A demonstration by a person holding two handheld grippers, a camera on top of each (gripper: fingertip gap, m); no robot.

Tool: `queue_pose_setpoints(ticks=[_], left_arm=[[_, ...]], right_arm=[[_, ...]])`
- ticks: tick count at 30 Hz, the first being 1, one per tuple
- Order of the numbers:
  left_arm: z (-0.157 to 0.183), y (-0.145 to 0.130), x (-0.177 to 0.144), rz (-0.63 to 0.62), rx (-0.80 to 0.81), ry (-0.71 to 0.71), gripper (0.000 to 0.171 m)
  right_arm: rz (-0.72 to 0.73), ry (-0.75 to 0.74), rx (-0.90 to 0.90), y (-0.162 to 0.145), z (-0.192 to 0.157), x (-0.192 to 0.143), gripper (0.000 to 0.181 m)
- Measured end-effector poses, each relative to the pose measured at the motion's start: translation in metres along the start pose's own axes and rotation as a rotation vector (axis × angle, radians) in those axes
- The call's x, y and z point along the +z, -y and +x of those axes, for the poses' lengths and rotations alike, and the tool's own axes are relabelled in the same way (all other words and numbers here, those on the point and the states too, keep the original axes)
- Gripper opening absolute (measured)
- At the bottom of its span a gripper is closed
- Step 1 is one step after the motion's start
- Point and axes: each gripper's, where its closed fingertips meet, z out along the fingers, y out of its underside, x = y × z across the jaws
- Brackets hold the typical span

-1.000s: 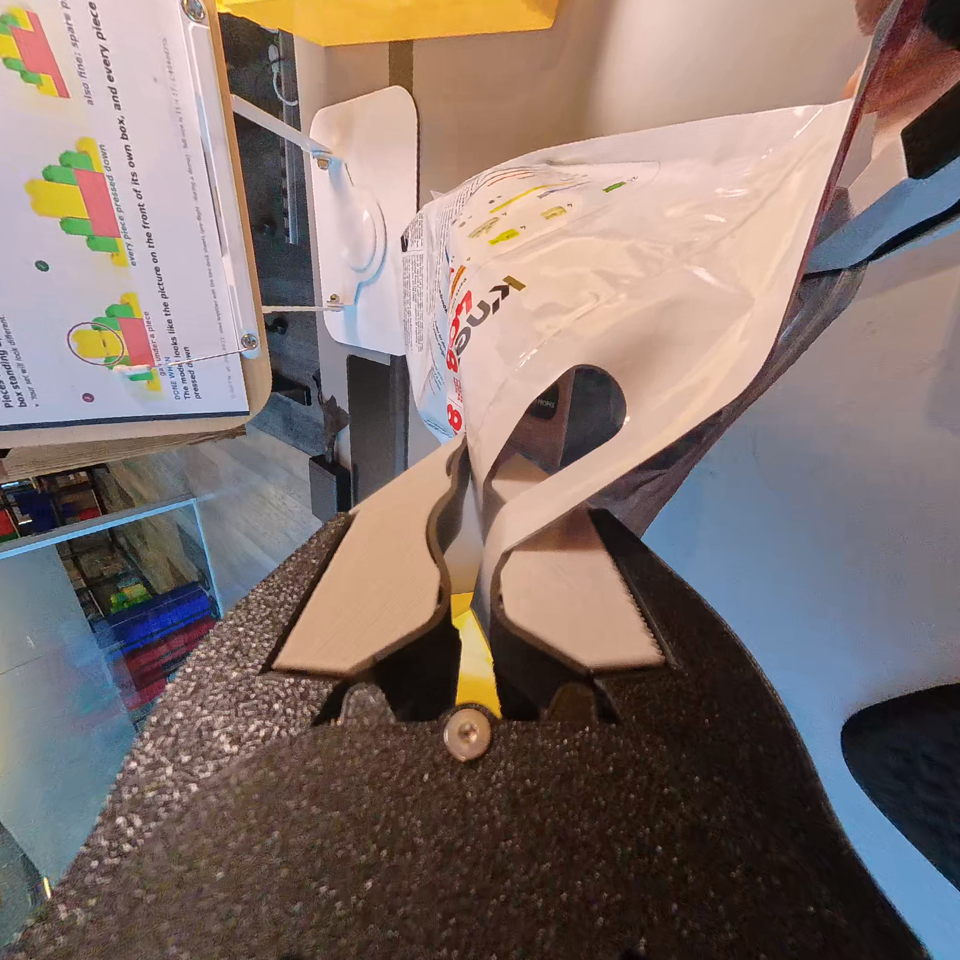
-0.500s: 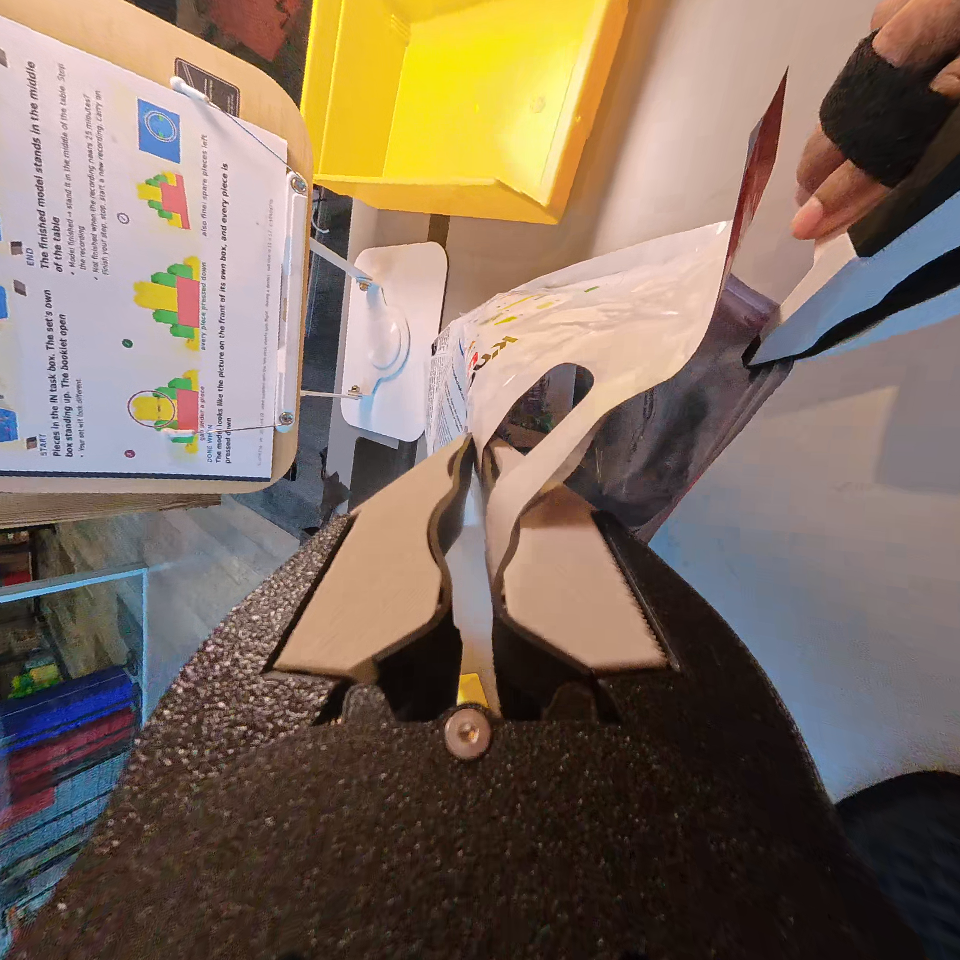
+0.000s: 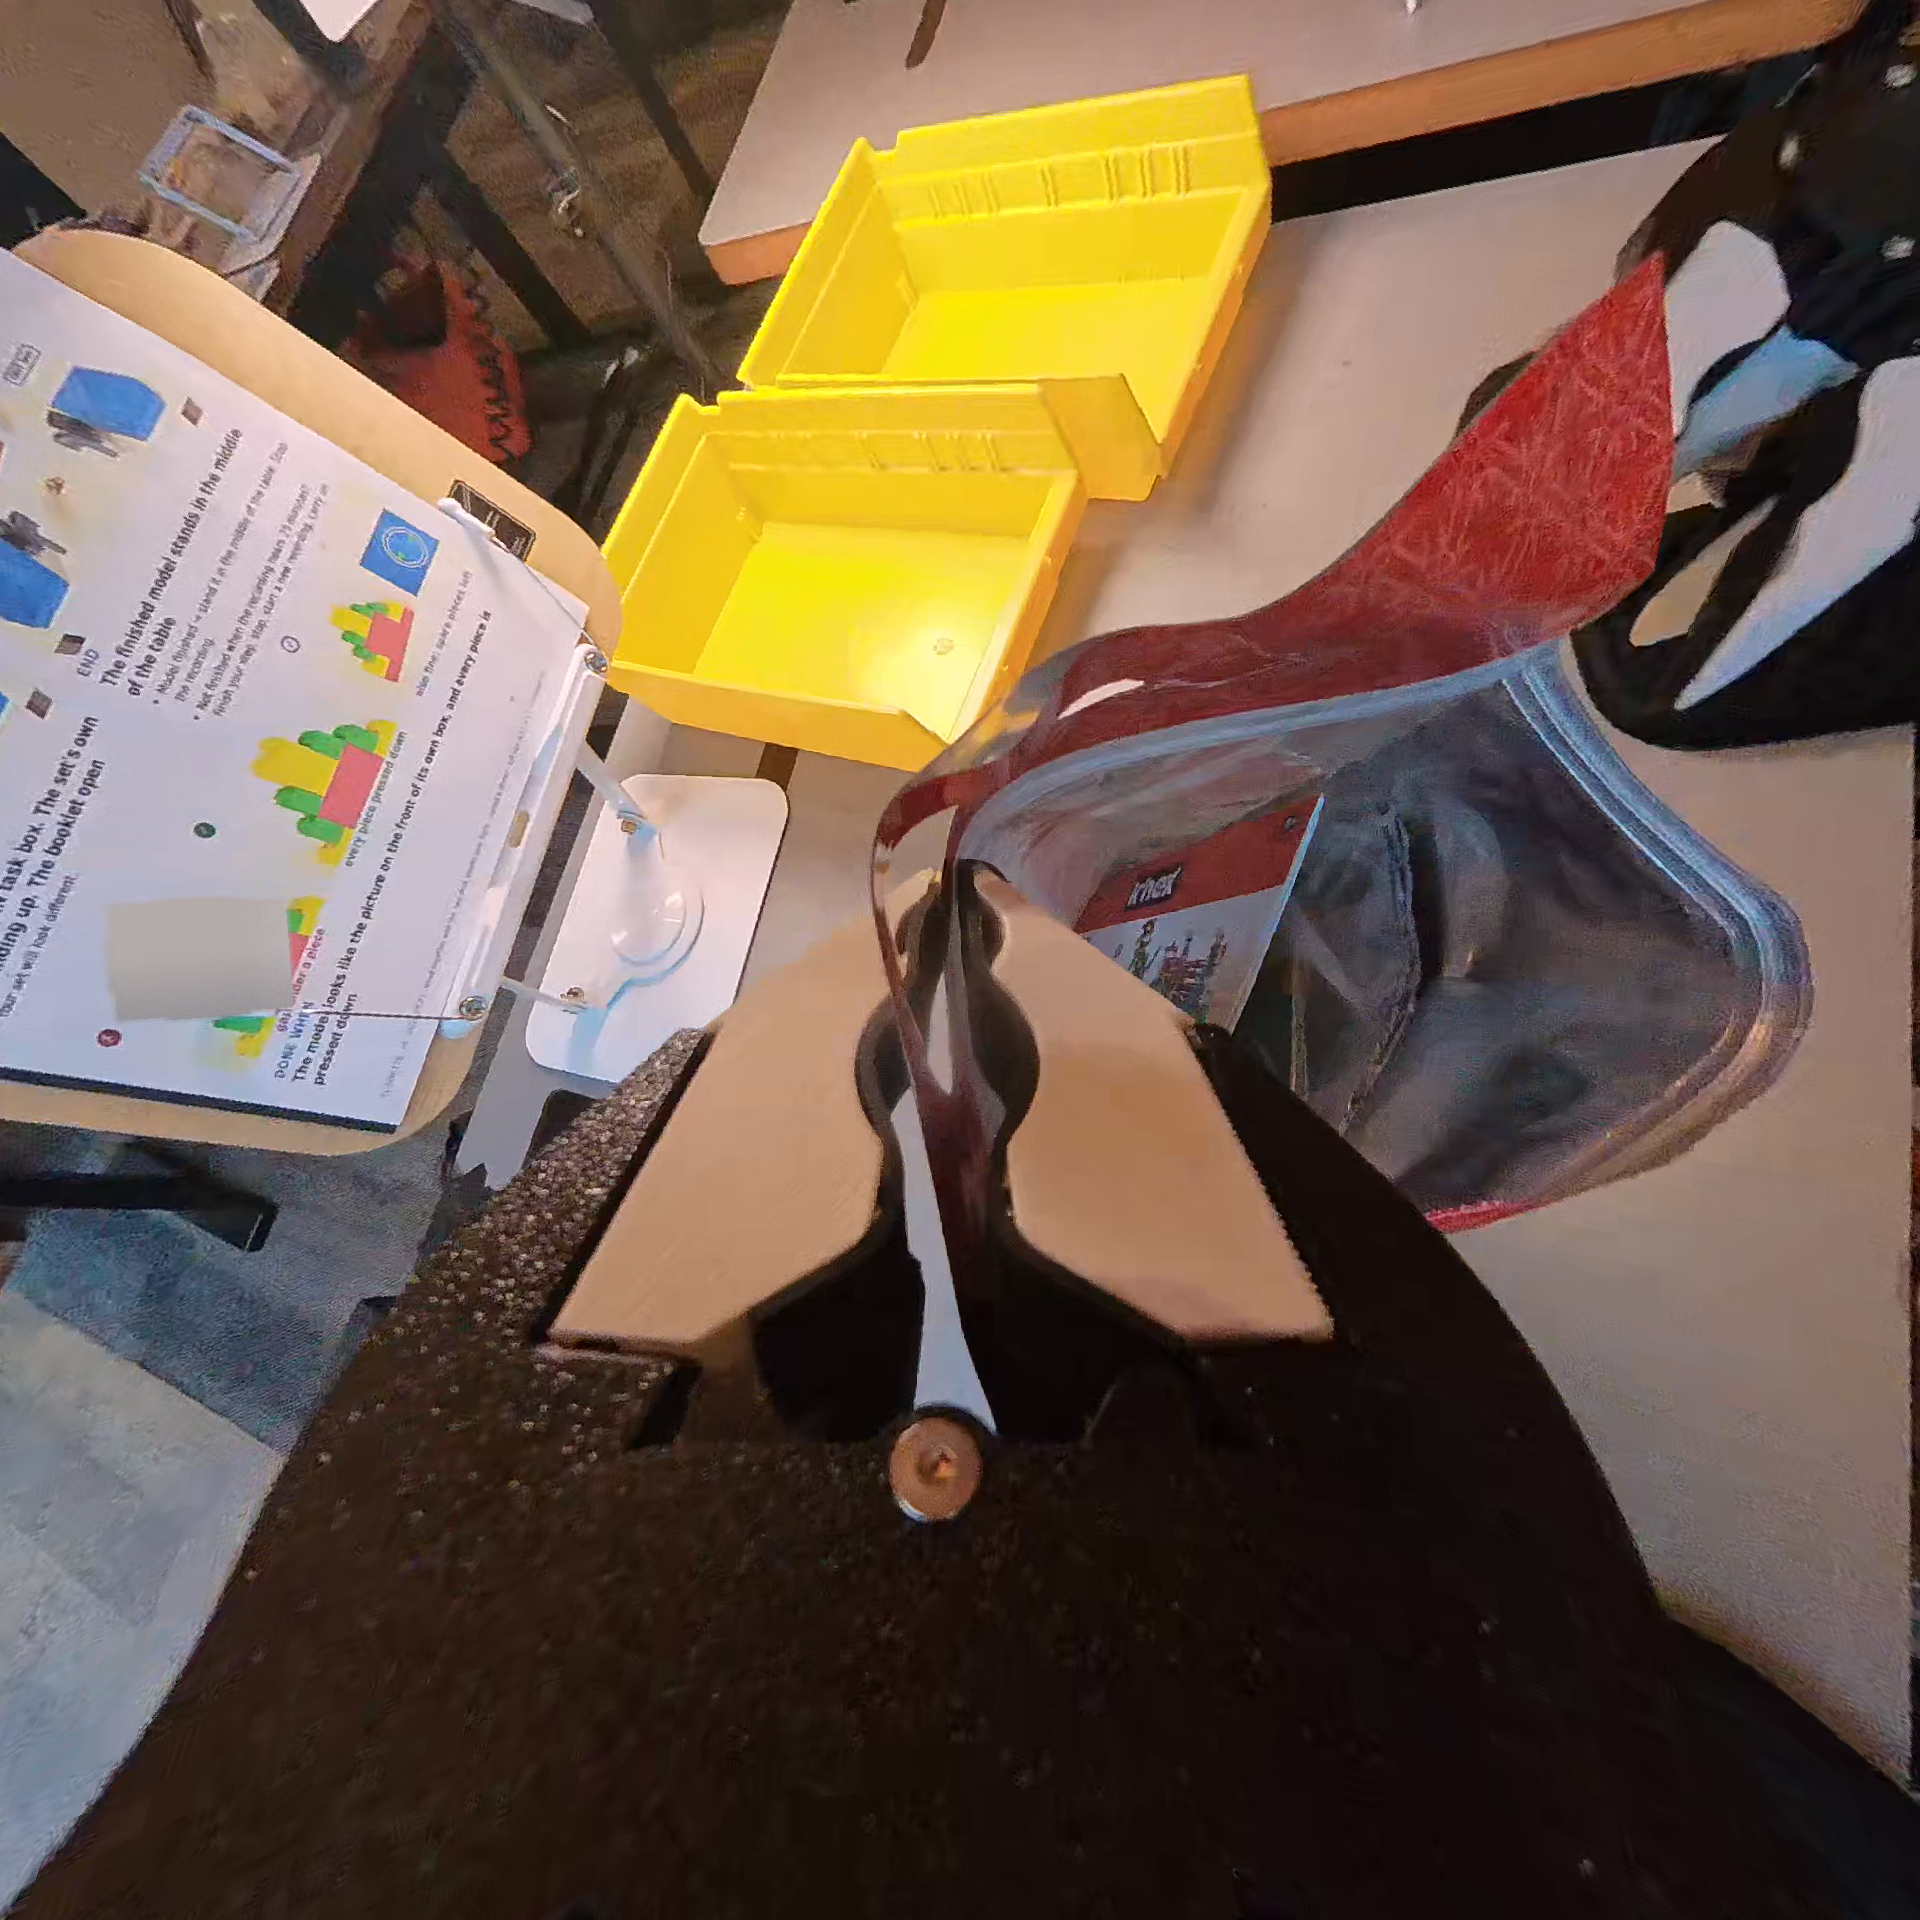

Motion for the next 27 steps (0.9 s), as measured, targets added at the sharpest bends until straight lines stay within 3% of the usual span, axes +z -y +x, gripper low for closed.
queue_pose_setpoints(ticks=[3, 5, 7, 10, 12, 15, 18, 22, 27], left_arm=[[0.02, 0.009, -0.004, 0.053, -0.038, -0.104, 0.0], [0.034, 0.021, -0.009, 0.103, -0.052, -0.161, 0.0], [0.043, 0.036, -0.018, 0.148, -0.053, -0.202, 0.0], [0.051, 0.059, -0.028, 0.212, -0.074, -0.249, 0.0], [0.053, 0.072, -0.032, 0.243, -0.094, -0.273, 0.0], [0.04, 0.078, -0.035, 0.263, -0.171, -0.258, 0.0], [0.015, 0.059, -0.035, 0.272, -0.324, -0.244, 0.0], [-0.012, 0.003, -0.025, 0.191, -0.451, -0.209, 0.0], [-0.014, -0.069, -0.005, 0.094, -0.445, -0.212, 0.009]], right_arm=[[-0.121, -0.036, 0.202, -0.058, 0.013, -0.032, 0.074], [-0.24, 0.027, 0.305, -0.102, -0.005, -0.046, 0.096], [-0.321, 0.095, 0.331, -0.128, -0.033, -0.051, 0.104], [-0.398, 0.138, 0.27, -0.147, -0.063, -0.037, 0.104], [-0.432, 0.076, 0.19, -0.153, -0.058, -0.023, 0.101], [-0.269, 0.048, 0.211, -0.125, -0.044, -0.01, 0.065], [-0.215, 0.111, 0.262, -0.111, -0.044, -0.011, 0.046], [-0.156, 0.255, 0.434, -0.092, -0.039, -0.03, 0.037], [-0.136, 0.304, 0.572, -0.077, -0.008, -0.061, 0.026]])
